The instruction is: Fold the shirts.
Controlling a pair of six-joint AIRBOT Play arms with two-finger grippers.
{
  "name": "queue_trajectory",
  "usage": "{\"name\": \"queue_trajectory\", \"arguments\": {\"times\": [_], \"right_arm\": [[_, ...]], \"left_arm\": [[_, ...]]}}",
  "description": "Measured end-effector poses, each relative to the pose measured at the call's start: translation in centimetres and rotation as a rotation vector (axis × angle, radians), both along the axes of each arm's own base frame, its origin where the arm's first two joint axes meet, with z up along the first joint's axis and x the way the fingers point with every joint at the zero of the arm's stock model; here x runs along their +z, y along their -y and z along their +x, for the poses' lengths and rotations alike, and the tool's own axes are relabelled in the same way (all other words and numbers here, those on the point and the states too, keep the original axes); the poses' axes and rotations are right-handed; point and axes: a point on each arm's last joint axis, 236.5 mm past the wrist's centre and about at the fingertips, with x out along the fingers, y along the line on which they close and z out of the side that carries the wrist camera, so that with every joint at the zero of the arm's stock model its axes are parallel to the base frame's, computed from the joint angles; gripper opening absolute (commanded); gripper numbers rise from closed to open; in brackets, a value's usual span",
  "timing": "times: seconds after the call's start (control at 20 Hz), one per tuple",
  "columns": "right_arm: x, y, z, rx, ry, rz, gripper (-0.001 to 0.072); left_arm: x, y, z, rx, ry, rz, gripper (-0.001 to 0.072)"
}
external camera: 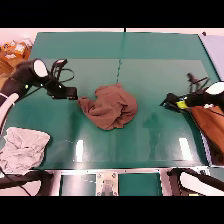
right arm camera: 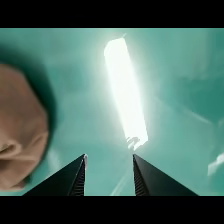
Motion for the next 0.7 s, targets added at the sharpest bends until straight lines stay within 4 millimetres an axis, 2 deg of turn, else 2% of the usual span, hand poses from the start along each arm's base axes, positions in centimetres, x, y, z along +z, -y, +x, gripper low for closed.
{"name": "queue_trajectory", "arguments": {"times": [0.2, 0.35, 0.4, 0.45, 0.5, 0.55, 0.6, 0.7], "right_arm": [[-4.5, -5.8, 0.3, 0.100, -0.064, 0.114, 0.0351], [-6.6, -10.3, 0.2, 0.157, -0.079, 0.162, 0.0351], [-7.0, -11.5, 0.3, 0.173, -0.075, 0.171, 0.0349], [-7.4, -12.3, 0.4, 0.189, -0.062, 0.163, 0.0346], [-7.7, -13.0, 0.7, 0.198, -0.046, 0.158, 0.0254], [-7.9, -13.4, 1.2, 0.202, -0.029, 0.150, 0.0086], [-8.1, -13.7, 1.4, 0.207, -0.019, 0.141, 0.0022], [-7.7, -14.0, 2.2, 0.221, 0.009, 0.141, 0.0021]], "left_arm": [[-4.4, 1.3, 1.6, 0.096, 0.008, -0.120, 0.0601], [-6.1, 3.1, 2.7, 0.136, 0.012, -0.226, 0.0597], [-6.5, 3.6, 2.9, 0.144, 0.009, -0.252, 0.0437], [-6.6, 3.9, 3.2, 0.153, 0.014, -0.272, 0.0210], [-7.0, 4.1, 3.2, 0.158, 0.005, -0.286, 0.0039], [-7.1, 4.4, 3.3, 0.159, 0.007, -0.300, 0.0023], [-6.9, 4.7, 3.5, 0.164, 0.014, -0.320, 0.0023], [-6.7, 5.1, 3.6, 0.150, 0.013, -0.337, 0.0021]]}}
